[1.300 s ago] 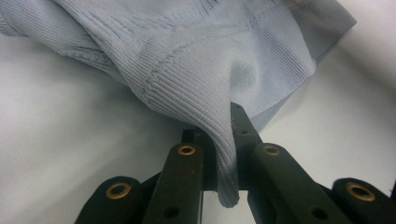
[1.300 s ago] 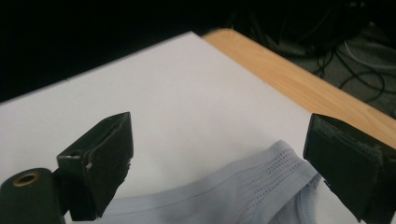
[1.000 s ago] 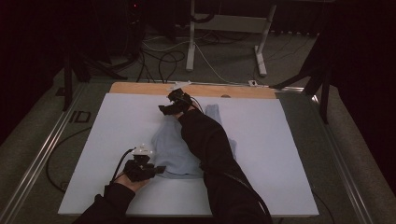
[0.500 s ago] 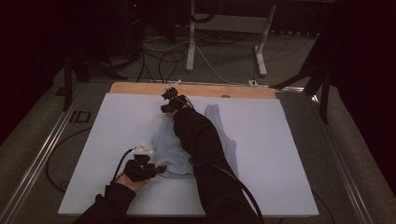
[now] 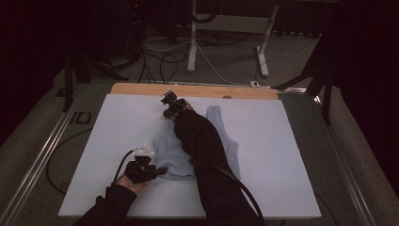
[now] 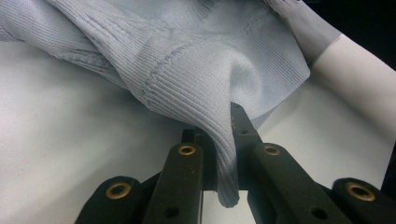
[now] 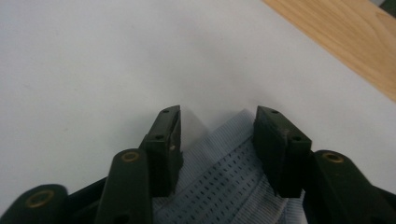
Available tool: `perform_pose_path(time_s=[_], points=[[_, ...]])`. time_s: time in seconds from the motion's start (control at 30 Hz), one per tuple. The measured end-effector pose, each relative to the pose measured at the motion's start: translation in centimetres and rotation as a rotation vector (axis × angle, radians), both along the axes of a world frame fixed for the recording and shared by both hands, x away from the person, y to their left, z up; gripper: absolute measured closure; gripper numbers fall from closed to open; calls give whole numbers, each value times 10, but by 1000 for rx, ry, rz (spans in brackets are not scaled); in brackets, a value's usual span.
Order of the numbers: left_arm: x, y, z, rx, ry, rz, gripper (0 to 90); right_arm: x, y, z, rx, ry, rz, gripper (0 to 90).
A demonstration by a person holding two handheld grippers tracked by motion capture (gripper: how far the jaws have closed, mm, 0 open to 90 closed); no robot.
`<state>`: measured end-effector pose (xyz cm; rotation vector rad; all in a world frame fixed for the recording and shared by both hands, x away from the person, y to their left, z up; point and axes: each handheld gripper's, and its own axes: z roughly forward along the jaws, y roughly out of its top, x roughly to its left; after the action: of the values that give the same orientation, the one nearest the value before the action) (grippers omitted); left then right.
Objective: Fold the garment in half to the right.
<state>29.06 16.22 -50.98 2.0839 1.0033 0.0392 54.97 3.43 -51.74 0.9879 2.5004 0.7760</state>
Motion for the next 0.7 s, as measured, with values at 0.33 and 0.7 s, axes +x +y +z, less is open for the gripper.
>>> perform_pose_path(time_s=[0.33, 0.7], points=[[-1, -1, -1, 3, -4, 5, 863, -1, -2, 0, -66, -60, -19, 829], [-1, -1, -2, 4, -1, 7, 863, -5, -7, 15, -26, -90, -20, 880]])
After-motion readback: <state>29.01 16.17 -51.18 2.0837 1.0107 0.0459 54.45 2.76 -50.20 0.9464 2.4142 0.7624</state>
